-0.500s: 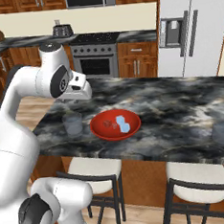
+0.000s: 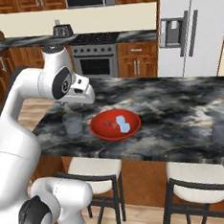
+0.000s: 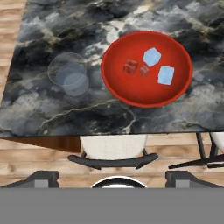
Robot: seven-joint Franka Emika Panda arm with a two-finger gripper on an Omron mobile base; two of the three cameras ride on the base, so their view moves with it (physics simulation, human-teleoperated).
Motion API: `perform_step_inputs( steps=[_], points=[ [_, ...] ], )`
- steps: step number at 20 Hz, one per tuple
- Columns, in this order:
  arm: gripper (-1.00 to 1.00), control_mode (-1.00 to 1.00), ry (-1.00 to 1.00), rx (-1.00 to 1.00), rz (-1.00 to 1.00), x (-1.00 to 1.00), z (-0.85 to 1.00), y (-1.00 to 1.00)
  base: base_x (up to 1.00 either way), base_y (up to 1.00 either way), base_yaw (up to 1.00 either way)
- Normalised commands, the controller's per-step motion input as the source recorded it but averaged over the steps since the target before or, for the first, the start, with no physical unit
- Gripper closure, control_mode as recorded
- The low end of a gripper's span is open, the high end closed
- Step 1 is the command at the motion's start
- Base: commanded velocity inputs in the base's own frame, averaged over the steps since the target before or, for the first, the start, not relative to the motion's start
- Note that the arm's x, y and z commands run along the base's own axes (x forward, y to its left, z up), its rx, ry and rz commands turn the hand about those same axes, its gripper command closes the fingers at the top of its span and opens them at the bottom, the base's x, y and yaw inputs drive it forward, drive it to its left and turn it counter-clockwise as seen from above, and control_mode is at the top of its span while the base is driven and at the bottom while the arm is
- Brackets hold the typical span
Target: There are four ice cubes in the ice bowl. Place two ice cubes in each glass of water.
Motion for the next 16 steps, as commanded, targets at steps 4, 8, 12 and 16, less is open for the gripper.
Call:
perform_step_inputs(
  steps=[4, 8, 12, 16],
  points=[
    [-1.00, -1.00, 0.06, 0.00, -0.18, 0.04, -0.14, -0.36, 0.00, 0.00, 0.00],
    [-1.00, -1.00, 0.02, 0.00, -0.14, 0.11, -0.15, -0.24, 0.00, 0.00, 0.00],
    [-1.00, -1.00, 0.00, 0.00, -0.12, 0.37, -0.25, -0.03, 0.00, 0.00, 0.00],
    [-1.00, -1.00, 0.00, 0.00, -0.12, 0.47, -0.30, 0.00, 0.00, 0.00, 0.00]
  ],
)
